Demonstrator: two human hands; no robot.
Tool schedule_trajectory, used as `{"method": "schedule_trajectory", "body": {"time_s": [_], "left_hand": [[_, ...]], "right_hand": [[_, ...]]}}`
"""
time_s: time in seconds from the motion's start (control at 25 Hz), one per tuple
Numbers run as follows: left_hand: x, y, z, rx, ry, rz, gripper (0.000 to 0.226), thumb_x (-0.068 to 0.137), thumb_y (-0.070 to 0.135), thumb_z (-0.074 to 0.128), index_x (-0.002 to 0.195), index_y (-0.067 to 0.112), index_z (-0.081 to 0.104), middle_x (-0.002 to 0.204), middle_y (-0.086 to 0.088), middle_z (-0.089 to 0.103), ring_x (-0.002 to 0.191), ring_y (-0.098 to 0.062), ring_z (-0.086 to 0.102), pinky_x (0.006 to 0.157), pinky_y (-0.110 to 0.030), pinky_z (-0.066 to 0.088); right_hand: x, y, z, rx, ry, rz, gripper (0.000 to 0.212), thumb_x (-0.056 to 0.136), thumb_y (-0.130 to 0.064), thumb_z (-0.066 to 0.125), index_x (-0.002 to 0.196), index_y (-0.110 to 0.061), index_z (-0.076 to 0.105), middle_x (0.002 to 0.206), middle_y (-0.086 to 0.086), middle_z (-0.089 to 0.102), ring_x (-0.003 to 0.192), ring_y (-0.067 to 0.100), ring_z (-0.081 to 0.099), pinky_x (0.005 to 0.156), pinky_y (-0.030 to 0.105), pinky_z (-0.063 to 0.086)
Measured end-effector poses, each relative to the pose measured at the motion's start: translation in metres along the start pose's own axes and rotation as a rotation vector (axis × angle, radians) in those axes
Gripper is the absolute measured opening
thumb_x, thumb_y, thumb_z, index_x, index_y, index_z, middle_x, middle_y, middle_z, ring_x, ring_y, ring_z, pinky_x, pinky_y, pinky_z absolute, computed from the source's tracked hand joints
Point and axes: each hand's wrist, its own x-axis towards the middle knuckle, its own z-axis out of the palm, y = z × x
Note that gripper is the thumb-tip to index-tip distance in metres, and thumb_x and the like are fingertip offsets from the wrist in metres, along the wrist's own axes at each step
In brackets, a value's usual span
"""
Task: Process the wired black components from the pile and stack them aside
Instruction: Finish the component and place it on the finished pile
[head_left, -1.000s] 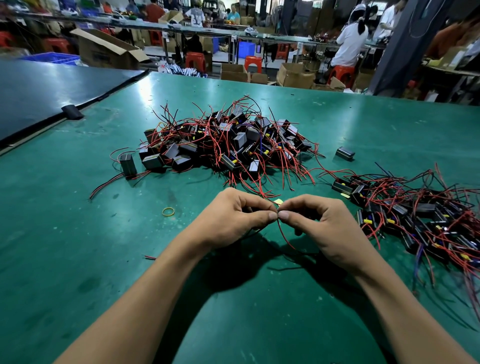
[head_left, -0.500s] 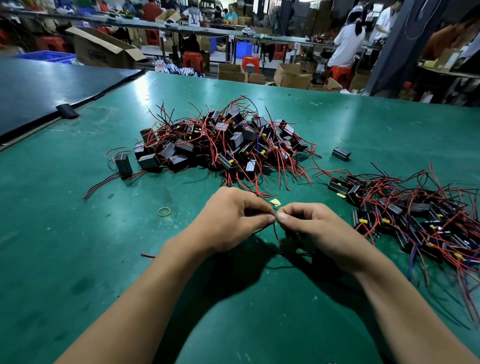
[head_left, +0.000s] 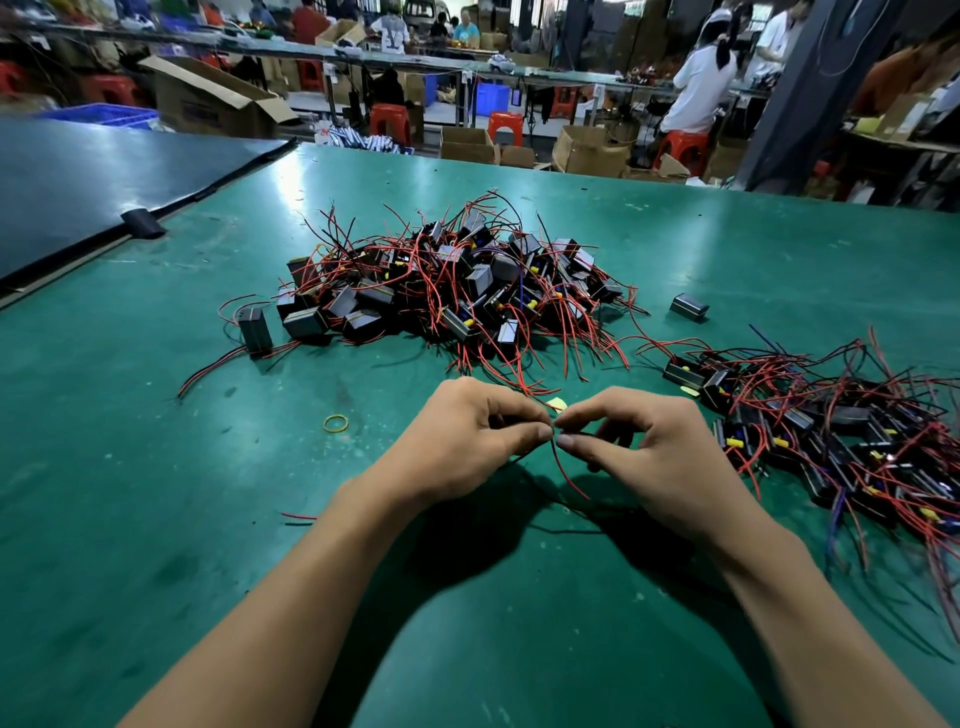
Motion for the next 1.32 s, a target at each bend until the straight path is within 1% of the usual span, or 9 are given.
{"method": "schedule_trajectory", "body": {"time_s": [0.16,0.28,0.36,0.64,0.84,1.0,1.16,1.2,1.32], "left_hand": [[-0.001,-0.001,-0.002,-0.079,-0.050,-0.063,0.009,0.090,0.016,0.069,0.088,0.011,0.077,0.061,-0.002,0.053,0.058,-0.012,0.039,0.056,-0.025,0.033],[-0.001,0.001,-0.003,-0.096,-0.064,-0.071,0.007,0.089,0.016,0.070,0.085,0.016,0.077,0.070,-0.024,0.059,0.064,-0.015,0.041,0.062,-0.029,0.035],[-0.001,0.001,-0.003,-0.098,-0.060,-0.067,0.008,0.089,0.016,0.070,0.084,0.018,0.077,0.076,-0.028,0.062,0.064,-0.016,0.042,0.062,-0.030,0.035],[0.000,0.000,-0.004,-0.045,-0.075,-0.078,0.008,0.088,0.016,0.071,0.087,0.011,0.077,0.075,-0.021,0.066,0.065,-0.013,0.046,0.063,-0.029,0.043],[0.001,-0.001,-0.004,-0.098,-0.053,-0.106,0.007,0.087,0.015,0.072,0.083,0.011,0.077,0.064,0.001,0.062,0.060,-0.006,0.047,0.060,-0.020,0.041],[0.002,0.000,-0.006,-0.164,-0.046,-0.131,0.009,0.087,0.012,0.072,0.079,0.010,0.076,0.057,0.008,0.058,0.052,-0.002,0.046,0.053,-0.011,0.038],[0.001,0.001,-0.007,-0.182,-0.053,-0.110,0.007,0.087,0.012,0.072,0.082,0.009,0.076,0.056,0.008,0.056,0.049,0.000,0.042,0.050,-0.010,0.034],[0.001,0.002,-0.006,-0.185,-0.042,-0.098,0.007,0.087,0.011,0.071,0.083,0.010,0.077,0.055,0.009,0.056,0.049,0.000,0.041,0.050,-0.011,0.034],[0.000,0.002,-0.003,-0.100,0.036,-0.017,0.008,0.087,0.011,0.071,0.085,0.015,0.078,0.058,0.011,0.062,0.055,0.001,0.046,0.054,-0.014,0.040]], "right_hand": [[0.000,0.003,0.001,-0.193,0.056,-0.213,0.007,0.085,-0.022,0.078,0.090,-0.017,0.078,0.084,-0.007,0.072,0.067,0.019,0.065,0.060,0.041,0.053],[0.000,0.004,0.001,-0.226,0.053,-0.252,0.014,0.089,-0.031,0.071,0.090,-0.019,0.078,0.085,-0.007,0.070,0.066,0.021,0.064,0.059,0.043,0.051],[0.000,0.004,0.001,-0.251,0.054,-0.265,0.017,0.090,-0.034,0.070,0.089,-0.019,0.077,0.084,-0.008,0.069,0.066,0.021,0.063,0.058,0.043,0.051],[-0.001,-0.001,0.002,-0.331,0.069,-0.286,0.008,0.089,-0.026,0.074,0.091,-0.018,0.077,0.091,-0.007,0.068,0.069,0.017,0.061,0.059,0.042,0.052],[-0.002,0.000,0.001,-0.356,0.082,-0.329,0.010,0.090,-0.025,0.071,0.090,-0.016,0.076,0.091,-0.004,0.069,0.068,0.026,0.062,0.061,0.044,0.052],[-0.001,-0.001,0.004,-0.388,0.114,-0.354,0.010,0.092,-0.024,0.070,0.093,-0.016,0.075,0.093,-0.004,0.069,0.066,0.030,0.061,0.061,0.045,0.052],[-0.001,-0.004,0.007,-0.373,0.125,-0.302,0.005,0.092,-0.021,0.072,0.092,-0.017,0.072,0.091,-0.007,0.067,0.069,0.025,0.060,0.066,0.043,0.051],[-0.001,-0.005,0.010,-0.317,0.137,-0.243,0.003,0.091,-0.020,0.073,0.090,-0.017,0.071,0.087,-0.009,0.066,0.070,0.020,0.060,0.068,0.042,0.050],[0.001,-0.010,0.018,-0.001,0.120,0.074,0.011,0.091,-0.016,0.072,0.080,-0.019,0.069,0.071,-0.012,0.062,0.065,0.003,0.053,0.064,0.023,0.044]]}}
